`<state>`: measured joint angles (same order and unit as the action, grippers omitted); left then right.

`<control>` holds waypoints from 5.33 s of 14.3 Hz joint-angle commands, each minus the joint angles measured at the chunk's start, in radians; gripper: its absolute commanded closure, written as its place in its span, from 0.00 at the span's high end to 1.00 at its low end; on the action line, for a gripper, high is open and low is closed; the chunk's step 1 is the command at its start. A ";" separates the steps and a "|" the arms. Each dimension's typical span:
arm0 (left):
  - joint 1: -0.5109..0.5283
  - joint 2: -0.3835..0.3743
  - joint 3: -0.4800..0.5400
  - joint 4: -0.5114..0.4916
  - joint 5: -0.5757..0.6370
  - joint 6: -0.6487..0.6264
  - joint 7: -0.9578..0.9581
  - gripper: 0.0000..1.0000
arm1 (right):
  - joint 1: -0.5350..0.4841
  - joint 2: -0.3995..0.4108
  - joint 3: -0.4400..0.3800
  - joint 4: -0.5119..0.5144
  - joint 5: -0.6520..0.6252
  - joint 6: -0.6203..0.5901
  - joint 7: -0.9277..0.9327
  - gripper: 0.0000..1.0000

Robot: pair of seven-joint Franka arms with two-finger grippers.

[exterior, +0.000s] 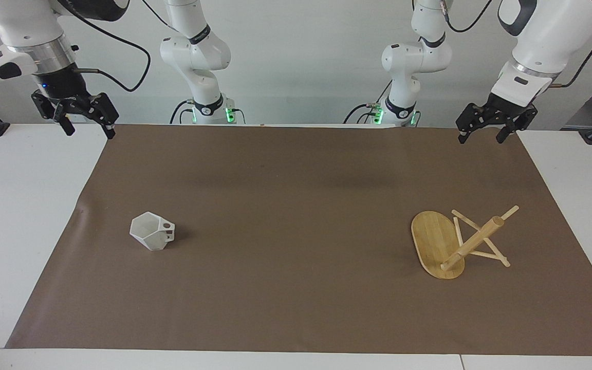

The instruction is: Hang cup on rack

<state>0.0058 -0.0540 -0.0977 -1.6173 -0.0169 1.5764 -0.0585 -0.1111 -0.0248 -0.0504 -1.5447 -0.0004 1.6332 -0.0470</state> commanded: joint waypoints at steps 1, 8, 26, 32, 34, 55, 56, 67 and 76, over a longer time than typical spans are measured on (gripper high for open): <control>0.006 -0.027 -0.005 -0.027 0.017 -0.004 -0.009 1.00 | -0.009 -0.020 0.007 -0.020 -0.003 0.002 0.012 1.00; 0.006 -0.027 -0.005 -0.027 0.017 -0.004 -0.009 1.00 | -0.009 -0.020 0.007 -0.020 -0.004 0.001 0.012 1.00; 0.006 -0.027 -0.005 -0.027 0.017 -0.004 -0.009 1.00 | -0.009 -0.020 0.007 -0.020 -0.004 0.002 0.010 1.00; 0.006 -0.027 -0.005 -0.027 0.017 -0.004 -0.009 1.00 | -0.009 -0.021 0.007 -0.025 -0.003 0.005 0.012 1.00; 0.006 -0.027 -0.005 -0.027 0.017 -0.004 -0.009 1.00 | -0.009 -0.026 0.007 -0.043 -0.003 0.010 0.013 1.00; 0.006 -0.027 -0.005 -0.027 0.017 -0.004 -0.009 1.00 | 0.016 0.124 0.011 -0.394 -0.006 0.586 0.015 1.00; 0.006 -0.027 -0.005 -0.027 0.017 -0.006 -0.009 1.00 | 0.016 0.134 0.011 -0.396 -0.006 0.596 0.015 1.00; 0.006 -0.027 -0.005 -0.027 0.017 -0.006 -0.009 1.00 | 0.016 0.230 0.011 -0.423 -0.007 0.732 0.010 1.00; 0.006 -0.027 -0.005 -0.027 0.017 -0.004 -0.007 1.00 | 0.002 0.224 0.009 -0.445 -0.009 0.738 -0.083 1.00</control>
<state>0.0058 -0.0540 -0.0977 -1.6173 -0.0169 1.5764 -0.0586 -0.0952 0.2133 -0.0461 -1.9645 -0.0004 2.3465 -0.0938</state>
